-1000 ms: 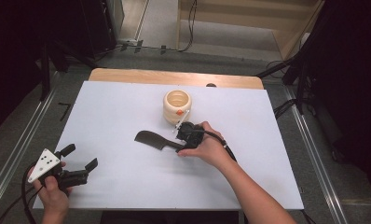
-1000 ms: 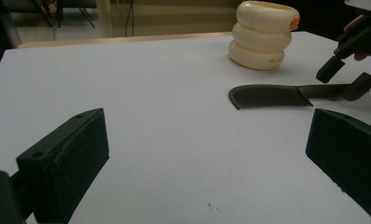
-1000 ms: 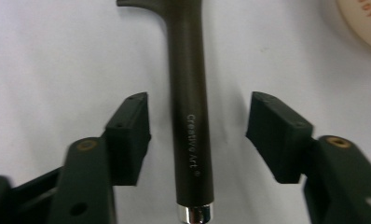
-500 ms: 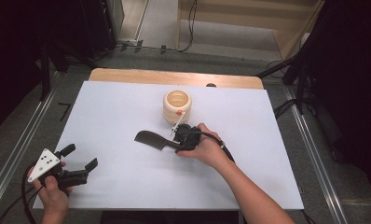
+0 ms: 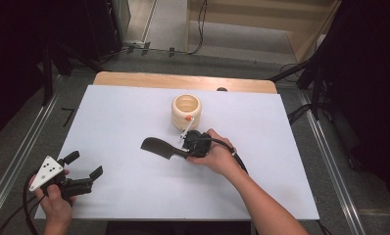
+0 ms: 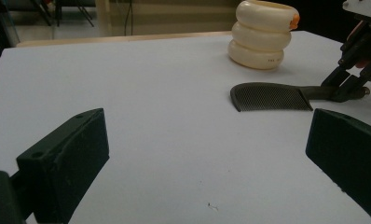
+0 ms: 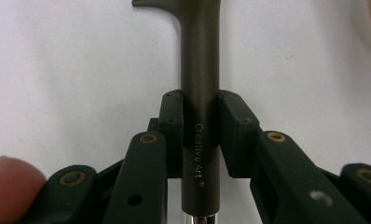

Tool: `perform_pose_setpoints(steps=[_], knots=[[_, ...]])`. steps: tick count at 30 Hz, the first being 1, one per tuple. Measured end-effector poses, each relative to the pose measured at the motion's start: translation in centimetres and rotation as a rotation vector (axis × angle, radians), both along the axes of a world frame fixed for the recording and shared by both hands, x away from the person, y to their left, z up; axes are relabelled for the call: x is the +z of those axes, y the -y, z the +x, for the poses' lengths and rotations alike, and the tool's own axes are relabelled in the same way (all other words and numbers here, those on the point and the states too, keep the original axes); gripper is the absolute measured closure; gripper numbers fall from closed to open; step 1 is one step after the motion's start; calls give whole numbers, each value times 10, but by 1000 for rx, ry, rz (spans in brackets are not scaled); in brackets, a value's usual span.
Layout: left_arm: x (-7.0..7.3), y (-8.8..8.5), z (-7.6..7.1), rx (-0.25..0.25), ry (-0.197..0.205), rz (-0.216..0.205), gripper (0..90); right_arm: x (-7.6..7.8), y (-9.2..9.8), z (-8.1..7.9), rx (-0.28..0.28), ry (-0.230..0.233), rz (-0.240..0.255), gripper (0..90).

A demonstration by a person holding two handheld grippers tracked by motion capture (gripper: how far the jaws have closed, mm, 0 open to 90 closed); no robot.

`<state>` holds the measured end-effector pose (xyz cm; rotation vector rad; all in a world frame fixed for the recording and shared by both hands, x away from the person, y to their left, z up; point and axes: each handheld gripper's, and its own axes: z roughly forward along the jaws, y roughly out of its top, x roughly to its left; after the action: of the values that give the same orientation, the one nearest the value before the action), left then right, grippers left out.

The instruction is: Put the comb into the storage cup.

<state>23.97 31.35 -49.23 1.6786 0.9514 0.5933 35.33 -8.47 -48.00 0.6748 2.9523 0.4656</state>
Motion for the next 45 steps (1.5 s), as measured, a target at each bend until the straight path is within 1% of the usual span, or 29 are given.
perform_pose_setpoints(steps=[2, 3, 5, 6, 8, 10, 13, 14, 15, 18, 19, 21, 22, 23, 28, 30, 33, 36, 40, 43, 44, 45], knots=[[0, 0, 0, 3, -1, 0, 0, 0, 1, 0, 7, 8, 5, 706], [0, 0, 0, 2, -1, -1, 0, -1, 2, 0, 3, 5, 18, 706], [0, 0, 0, 2, -1, -1, 0, -1, 3, -1, -11, 3, 23, 706], [0, 0, 0, 2, -1, -1, 0, 0, 4, -1, -6, 14, 24, 706], [0, 0, 0, 2, -1, 0, 0, 1, 5, -1, -19, 18, 31, 706], [0, 0, 0, 2, -1, 0, 0, 2, 8, -1, -19, 25, 50, 706], [0, 0, 0, 1, 0, -1, 0, 5, 11, -2, -34, 34, 68, 706], [0, 0, 0, 1, 1, -1, 0, 5, 12, -1, -23, 40, 77, 706], [0, 0, 0, 1, 1, -1, 0, 6, 12, -3, -41, 40, 80, 707], [0, 0, 0, -1, 0, 0, 0, 7, 16, -4, -38, 52, 103, 706], [0, 0, 0, 1, 1, 0, 0, 8, 16, -5, -46, 52, 108, 706], [0, 0, 0, 1, 1, 1, 0, 8, 18, -5, -38, 55, 121, 706], [0, 0, 0, 0, 1, 1, 0, 9, 18, -7, -53, 54, 123, 706], [0, 0, 0, 1, 1, 2, 0, 10, 19, -7, -50, 56, 130, 706], [0, 0, 0, 1, 1, 3, 0, 12, 23, -10, -54, 71, 169, 706], [0, 0, 0, 2, 1, 4, 0, 13, 24, -12, -51, 86, 181, 706], [0, 1, 0, 2, 2, 3, 0, 15, 27, -14, -55, 95, 214, 706], [0, 1, 0, 2, 1, 4, 0, 17, 30, -18, -73, 100, 250, 706], [0, 1, 0, 2, 2, 4, 0, 21, 33, -21, -78, 126, 295, 706], [0, 1, 0, 3, 2, 3, 0, 23, 36, -24, -85, 139, 315, 706], [0, 1, 0, 3, 3, 3, 0, 23, 36, -25, -79, 156, 321, 706], [0, 1, 0, 3, 4, 3, 0, 23, 37, -27, -85, 164, 320, 706]])
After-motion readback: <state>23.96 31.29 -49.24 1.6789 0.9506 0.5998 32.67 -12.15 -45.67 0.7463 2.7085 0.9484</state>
